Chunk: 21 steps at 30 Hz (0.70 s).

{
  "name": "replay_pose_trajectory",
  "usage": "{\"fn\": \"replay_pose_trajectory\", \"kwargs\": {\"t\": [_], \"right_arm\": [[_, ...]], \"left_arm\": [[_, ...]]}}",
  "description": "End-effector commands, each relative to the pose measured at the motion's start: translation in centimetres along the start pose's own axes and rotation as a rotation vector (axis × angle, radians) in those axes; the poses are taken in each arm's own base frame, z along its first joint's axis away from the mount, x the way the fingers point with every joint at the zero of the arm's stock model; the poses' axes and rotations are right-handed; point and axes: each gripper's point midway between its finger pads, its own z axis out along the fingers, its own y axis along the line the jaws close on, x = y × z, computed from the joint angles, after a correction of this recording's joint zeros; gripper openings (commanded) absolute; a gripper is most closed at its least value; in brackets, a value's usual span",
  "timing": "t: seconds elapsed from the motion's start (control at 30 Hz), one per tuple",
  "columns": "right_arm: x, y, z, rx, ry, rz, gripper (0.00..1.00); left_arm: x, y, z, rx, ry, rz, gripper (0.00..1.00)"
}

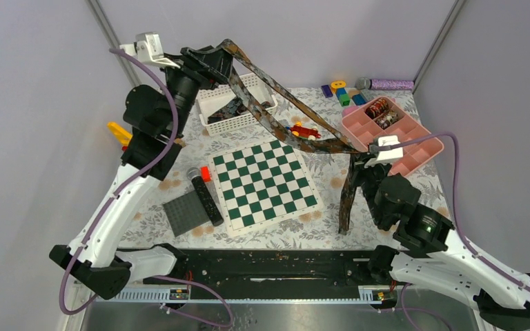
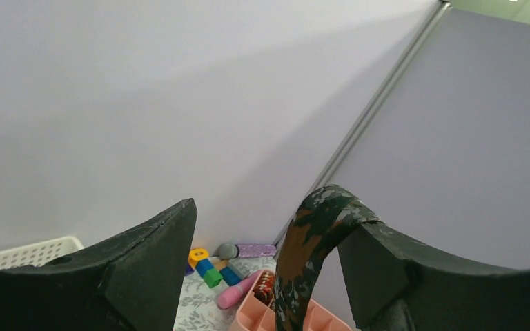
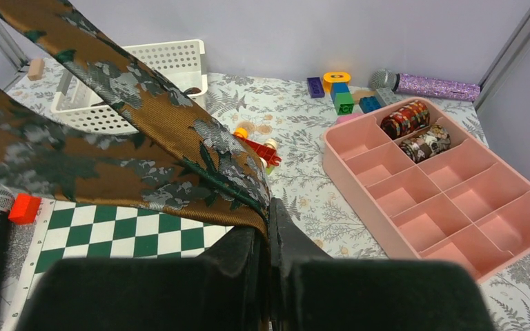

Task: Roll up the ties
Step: Flatten out the tie at the center of the board.

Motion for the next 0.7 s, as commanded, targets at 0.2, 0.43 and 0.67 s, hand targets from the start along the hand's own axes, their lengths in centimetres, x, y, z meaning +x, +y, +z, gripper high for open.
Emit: {"fn": "replay_pose_trajectory", "kwargs": {"t": [0.2,0.43,0.67], "right_arm": [[1.2,2.3,1.1,-0.049,-0.015,0.050,0.00],[2.2,4.6,1.7,-0.127,0.007,0.073,0.00],[2.7,5.5,2.4,-0.133,0.004,0.054,0.00]], "left_arm": [[-4.7,-3.6,1.3,0.114,-0.082,-0.012,0.83],[-7.0,-5.4,2.1,0.185,-0.185,-0.065,0.83],[-8.7,-7.7,2.3,0.266,-0.197,-0.098,0.57]]}}
